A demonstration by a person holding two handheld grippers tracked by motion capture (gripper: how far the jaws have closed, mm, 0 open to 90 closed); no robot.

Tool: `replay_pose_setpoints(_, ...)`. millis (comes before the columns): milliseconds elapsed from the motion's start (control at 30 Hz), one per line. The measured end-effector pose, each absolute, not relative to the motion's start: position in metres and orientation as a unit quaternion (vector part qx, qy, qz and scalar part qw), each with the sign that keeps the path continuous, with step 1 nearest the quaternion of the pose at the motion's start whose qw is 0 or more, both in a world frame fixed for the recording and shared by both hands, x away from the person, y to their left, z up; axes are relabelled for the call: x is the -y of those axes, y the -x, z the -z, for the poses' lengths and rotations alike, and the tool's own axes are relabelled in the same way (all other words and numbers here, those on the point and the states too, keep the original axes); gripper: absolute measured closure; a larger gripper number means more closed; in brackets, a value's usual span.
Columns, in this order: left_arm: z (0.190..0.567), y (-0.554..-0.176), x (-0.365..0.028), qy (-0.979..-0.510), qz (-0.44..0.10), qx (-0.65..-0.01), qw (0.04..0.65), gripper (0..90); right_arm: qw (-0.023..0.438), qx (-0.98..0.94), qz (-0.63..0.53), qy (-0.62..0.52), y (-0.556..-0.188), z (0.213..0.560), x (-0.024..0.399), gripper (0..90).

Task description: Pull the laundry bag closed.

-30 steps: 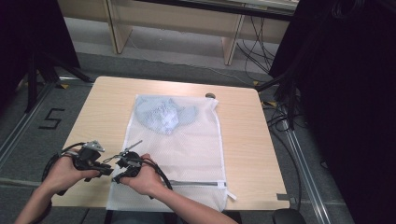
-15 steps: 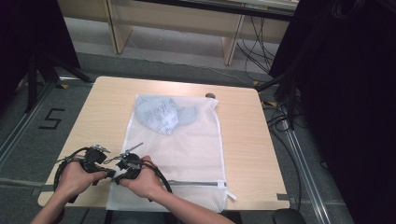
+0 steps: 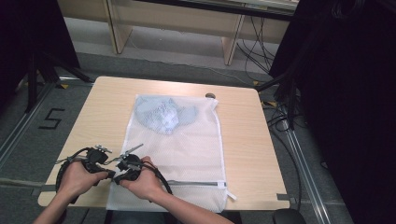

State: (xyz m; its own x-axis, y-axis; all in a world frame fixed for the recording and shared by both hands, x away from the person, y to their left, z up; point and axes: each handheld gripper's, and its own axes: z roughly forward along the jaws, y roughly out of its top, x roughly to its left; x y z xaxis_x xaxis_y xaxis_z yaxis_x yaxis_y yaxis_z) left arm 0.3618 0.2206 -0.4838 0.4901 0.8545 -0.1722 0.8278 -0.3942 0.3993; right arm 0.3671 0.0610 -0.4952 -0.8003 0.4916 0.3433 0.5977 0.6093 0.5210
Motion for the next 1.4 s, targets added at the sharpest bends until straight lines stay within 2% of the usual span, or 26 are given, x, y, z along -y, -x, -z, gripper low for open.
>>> replay_pose_setpoints(300,0.4825,-0.3643,-0.2191,-0.841,-0.025,-0.496,0.214,89.3,0.078,0.893,0.323,0.304,-0.3678,0.4958,-0.0604,86.6)
replay_pose_setpoints(400,0.4808,-0.3633,-0.2161,-0.834,-0.024,-0.501,0.229,89.3,0.082,0.892,0.326,0.302,-0.3686,0.4967,-0.0598,86.6)
replay_pose_setpoints(433,0.4798,-0.3641,-0.2173,-0.845,-0.02,-0.488,0.218,89.4,0.087,0.894,0.327,0.292,-0.3703,0.4977,-0.059,86.6)
replay_pose_setpoints(667,0.4832,-0.3624,-0.2154,-0.827,-0.012,-0.518,0.215,89.4,0.095,0.886,0.332,0.308,-0.3667,0.4968,-0.0615,86.6)
replay_pose_setpoints(833,0.4773,-0.3639,-0.2199,-0.835,-0.018,-0.506,0.217,89.4,0.084,0.887,0.332,0.308,-0.3661,0.4964,-0.0618,86.6)
replay_pose_setpoints(867,0.4798,-0.3619,-0.2169,-0.827,-0.009,-0.521,0.214,89.4,0.086,0.887,0.332,0.31,-0.3659,0.4962,-0.062,86.6)
replay_pose_setpoints(1400,0.485,-0.3643,-0.215,-0.825,-0.004,-0.527,0.204,89.6,0.088,0.886,0.33,0.312,-0.3655,0.4981,-0.0619,86.7)
